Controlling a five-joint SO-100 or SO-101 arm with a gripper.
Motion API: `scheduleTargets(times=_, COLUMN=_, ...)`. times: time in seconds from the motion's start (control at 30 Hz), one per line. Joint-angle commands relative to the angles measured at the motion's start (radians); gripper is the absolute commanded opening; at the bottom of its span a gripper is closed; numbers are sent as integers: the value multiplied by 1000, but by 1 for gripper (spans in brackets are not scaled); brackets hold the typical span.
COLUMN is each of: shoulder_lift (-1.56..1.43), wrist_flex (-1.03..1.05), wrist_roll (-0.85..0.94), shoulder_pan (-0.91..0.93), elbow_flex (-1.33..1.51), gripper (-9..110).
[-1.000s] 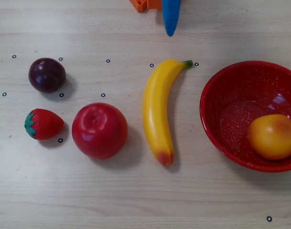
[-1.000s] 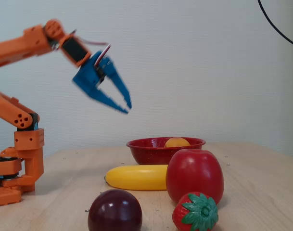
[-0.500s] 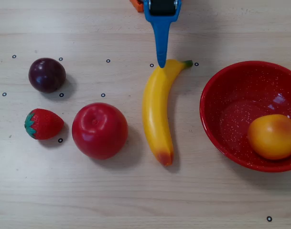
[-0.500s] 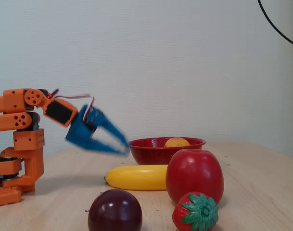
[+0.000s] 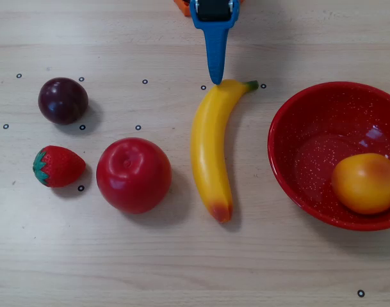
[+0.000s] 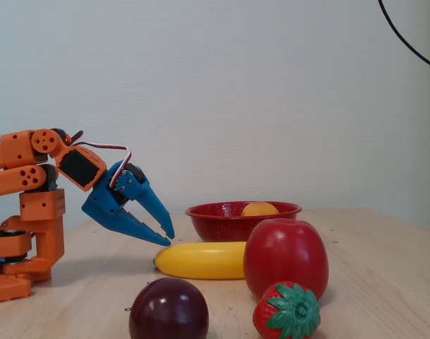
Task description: Put the peach in the red bowl.
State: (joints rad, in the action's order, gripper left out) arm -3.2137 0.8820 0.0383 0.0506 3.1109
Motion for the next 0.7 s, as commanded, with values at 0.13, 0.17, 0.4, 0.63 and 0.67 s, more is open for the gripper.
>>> scheduleTargets(times=0.13, shoulder_lift=-17, wrist_flex=-2, wrist_roll=12, shoulder_pan=20, elbow_flex=8, gripper=0)
scheduleTargets(times=0.17, shoulder_lift=-17, wrist_flex=-2, wrist_roll=6, shoulder_pan=23, elbow_flex=8, gripper=0)
scheduleTargets(times=0.4, shoulder_lift=-15, wrist_flex=-2, wrist_roll=-3, shoulder_pan=25, elbow_flex=8, gripper=0)
scheduleTargets(times=0.63, shoulder_lift=-15, wrist_flex=-2, wrist_roll=-3, shoulder_pan=25, elbow_flex=8, gripper=0)
scheduleTargets(times=0.67, shoulder_lift=-15, wrist_flex=-2, wrist_roll=-3, shoulder_pan=25, elbow_flex=8, gripper=0)
